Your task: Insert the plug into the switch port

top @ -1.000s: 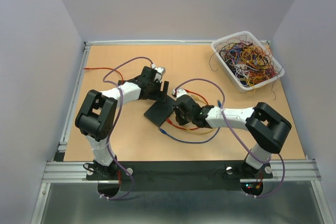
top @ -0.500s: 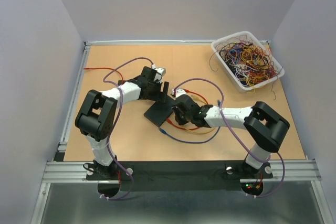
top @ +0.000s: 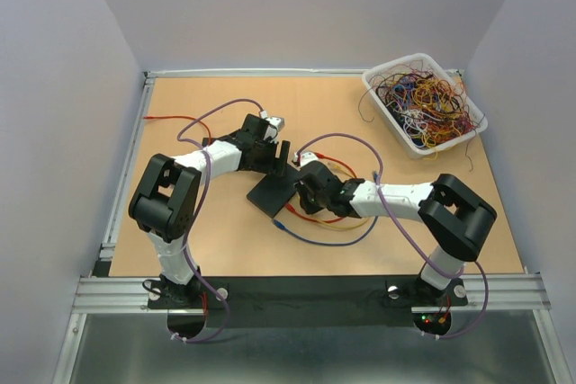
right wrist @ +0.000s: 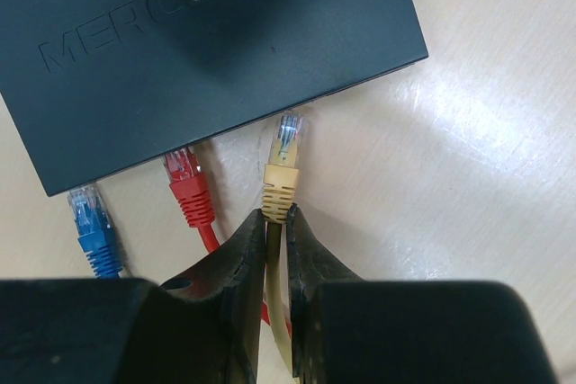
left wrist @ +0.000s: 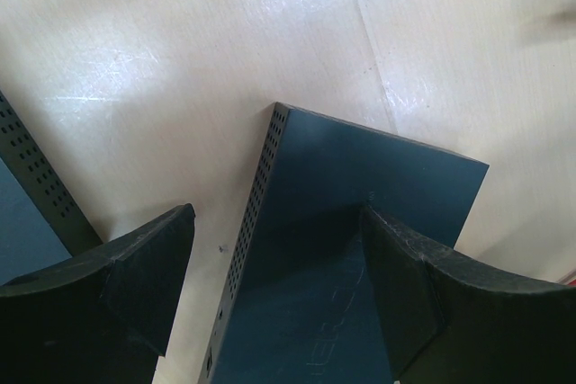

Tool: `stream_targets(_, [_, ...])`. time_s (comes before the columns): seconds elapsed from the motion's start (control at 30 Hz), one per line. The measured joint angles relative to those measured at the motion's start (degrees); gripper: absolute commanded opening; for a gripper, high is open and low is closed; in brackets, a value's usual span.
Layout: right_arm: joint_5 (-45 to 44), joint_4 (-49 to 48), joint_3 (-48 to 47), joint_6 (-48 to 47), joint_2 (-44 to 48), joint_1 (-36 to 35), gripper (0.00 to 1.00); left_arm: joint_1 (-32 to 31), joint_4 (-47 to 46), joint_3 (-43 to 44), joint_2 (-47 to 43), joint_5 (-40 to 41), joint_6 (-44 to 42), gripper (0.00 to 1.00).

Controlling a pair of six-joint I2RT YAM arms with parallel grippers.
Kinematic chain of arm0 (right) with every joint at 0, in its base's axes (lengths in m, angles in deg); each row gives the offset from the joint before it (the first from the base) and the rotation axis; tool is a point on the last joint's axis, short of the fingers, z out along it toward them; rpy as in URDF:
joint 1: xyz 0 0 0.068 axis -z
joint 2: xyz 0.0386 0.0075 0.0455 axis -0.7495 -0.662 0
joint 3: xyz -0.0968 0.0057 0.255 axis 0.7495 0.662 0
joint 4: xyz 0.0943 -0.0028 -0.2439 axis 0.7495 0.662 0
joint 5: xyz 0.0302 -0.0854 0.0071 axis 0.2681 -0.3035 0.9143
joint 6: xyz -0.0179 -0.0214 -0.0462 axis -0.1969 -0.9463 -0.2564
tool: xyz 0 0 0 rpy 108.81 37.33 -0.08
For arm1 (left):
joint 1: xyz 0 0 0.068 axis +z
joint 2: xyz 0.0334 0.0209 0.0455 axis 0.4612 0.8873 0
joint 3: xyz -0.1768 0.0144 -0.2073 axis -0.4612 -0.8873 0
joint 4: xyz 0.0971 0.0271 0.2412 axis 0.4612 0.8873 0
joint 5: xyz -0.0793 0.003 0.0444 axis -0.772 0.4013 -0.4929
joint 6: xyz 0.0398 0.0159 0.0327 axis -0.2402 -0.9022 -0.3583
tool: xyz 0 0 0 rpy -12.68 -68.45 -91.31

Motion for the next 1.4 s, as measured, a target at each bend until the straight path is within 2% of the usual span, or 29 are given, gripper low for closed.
stream_targets(1.4, [2.49,0.00,-1.11,-1.64,0.00,0.00,0.00,-0.39,0.52,0.00,0.24,-1.22,-0.04,0.85])
